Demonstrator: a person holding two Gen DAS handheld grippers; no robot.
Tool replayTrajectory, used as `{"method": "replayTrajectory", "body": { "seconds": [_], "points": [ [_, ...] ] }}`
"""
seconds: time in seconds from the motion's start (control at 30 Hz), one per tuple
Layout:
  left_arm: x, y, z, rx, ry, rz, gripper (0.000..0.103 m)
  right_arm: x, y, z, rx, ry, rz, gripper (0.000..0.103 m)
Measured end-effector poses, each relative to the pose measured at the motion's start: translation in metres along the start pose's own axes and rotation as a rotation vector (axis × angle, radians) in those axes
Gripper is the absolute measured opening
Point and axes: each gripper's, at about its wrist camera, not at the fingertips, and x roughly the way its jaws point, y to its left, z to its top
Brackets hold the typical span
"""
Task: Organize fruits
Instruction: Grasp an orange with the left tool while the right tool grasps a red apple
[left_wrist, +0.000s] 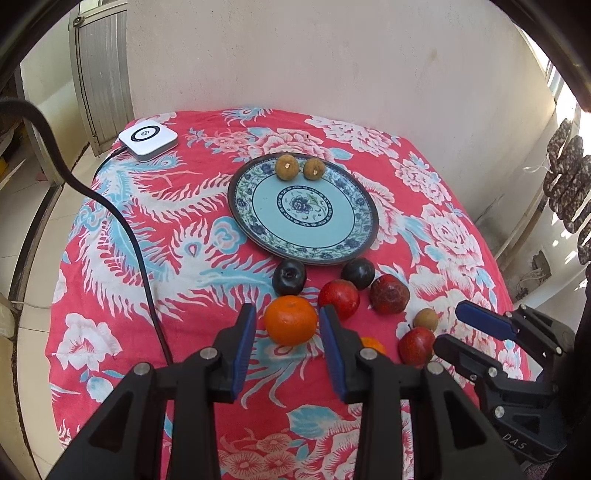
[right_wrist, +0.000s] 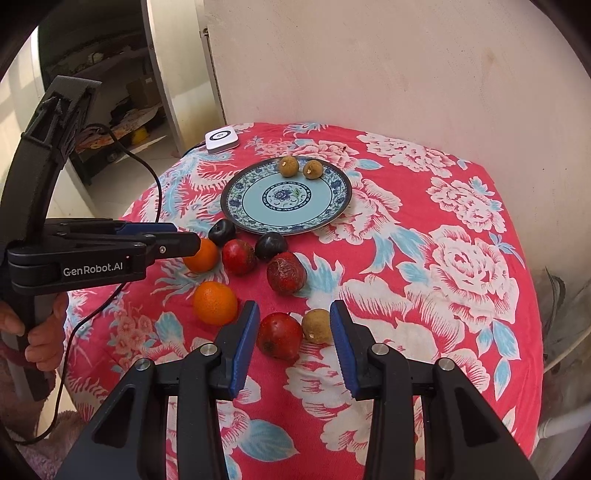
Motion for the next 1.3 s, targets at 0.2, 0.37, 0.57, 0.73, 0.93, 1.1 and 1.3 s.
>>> {"method": "replayTrajectory", "body": {
  "seconds": [0.2,0.37,0.57,0.73,0.93,1.1,1.3],
  "points": [
    [0.004,0.000,-0.003,0.000,0.008,0.003,0.038,0.006,0.001,-0.006,0.006,0.024,0.008,0.041],
    [0.006,0.000,-0.003,0.000,0.009,0.003,0.038,0.011,0.002,-0.009,0.010,0.039,0.019,0.041],
    [0.009,0.000,-0.005,0.000,0.012,0.002,0.038,0.017,0.004,-0.012,0.011,0.057,0.028,0.041],
    [0.014,0.000,-0.008,-0.004,0.017,0.000,0.038,0.020,0.004,-0.013,0.007,0.058,0.027,0.041],
    [0.015,0.000,-0.007,-0.003,0.017,-0.001,0.038,0.021,0.005,-0.014,0.009,0.059,0.040,0.041],
    [0.017,-0.001,-0.008,0.002,0.016,-0.004,0.038,0.021,0.007,-0.016,0.008,0.069,0.037,0.041],
    [0.018,-0.002,-0.009,0.006,0.014,-0.011,0.038,0.025,0.006,-0.017,0.022,0.075,0.040,0.041]
  ]
}}
